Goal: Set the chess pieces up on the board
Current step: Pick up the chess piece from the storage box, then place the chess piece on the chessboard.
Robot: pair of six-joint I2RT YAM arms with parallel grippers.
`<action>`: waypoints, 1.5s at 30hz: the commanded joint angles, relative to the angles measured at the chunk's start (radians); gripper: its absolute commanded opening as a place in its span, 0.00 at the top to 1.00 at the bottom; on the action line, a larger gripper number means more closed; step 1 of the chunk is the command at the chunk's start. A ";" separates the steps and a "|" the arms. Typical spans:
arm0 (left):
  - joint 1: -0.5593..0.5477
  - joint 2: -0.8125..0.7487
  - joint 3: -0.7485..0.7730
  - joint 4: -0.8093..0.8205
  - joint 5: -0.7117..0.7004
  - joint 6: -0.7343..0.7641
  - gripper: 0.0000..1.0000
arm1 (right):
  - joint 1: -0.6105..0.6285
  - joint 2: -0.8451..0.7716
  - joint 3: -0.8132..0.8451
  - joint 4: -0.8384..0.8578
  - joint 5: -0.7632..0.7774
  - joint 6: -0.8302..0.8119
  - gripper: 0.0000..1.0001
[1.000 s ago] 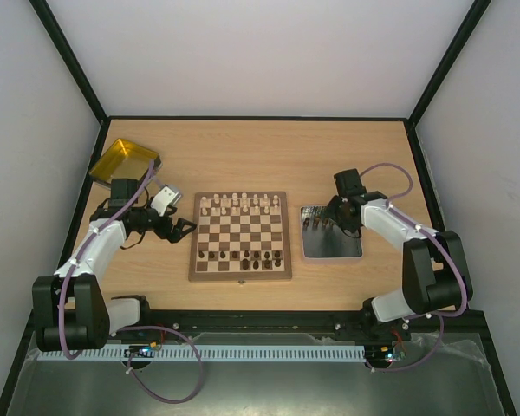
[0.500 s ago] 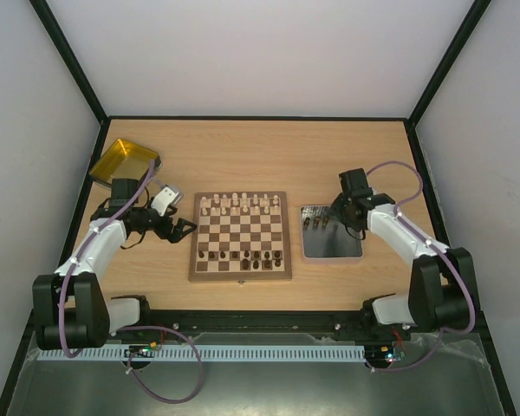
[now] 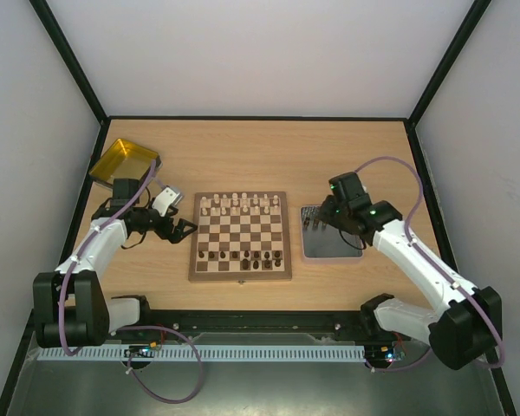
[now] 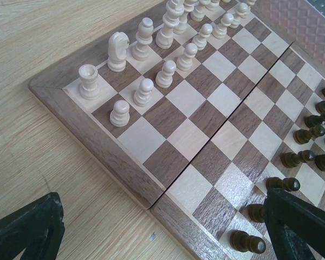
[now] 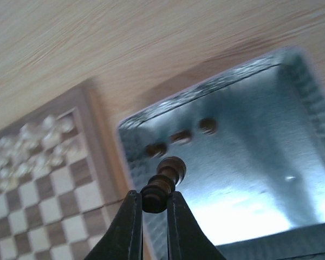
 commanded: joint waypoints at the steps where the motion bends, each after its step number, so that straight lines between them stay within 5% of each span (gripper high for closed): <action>1: -0.004 0.006 -0.009 -0.003 0.006 0.000 0.01 | 0.150 0.006 0.083 -0.084 0.024 0.043 0.98; 9: -0.004 0.001 -0.011 -0.001 -0.003 -0.004 0.01 | 0.426 0.160 0.225 -0.098 0.097 0.076 0.98; 21: -0.003 -0.013 -0.018 0.009 -0.015 -0.007 0.01 | 0.654 0.439 0.475 -0.148 0.079 0.018 0.98; 45: -0.003 -0.011 -0.020 0.017 -0.019 -0.011 0.00 | 0.788 0.586 0.501 -0.097 -0.045 -0.054 0.98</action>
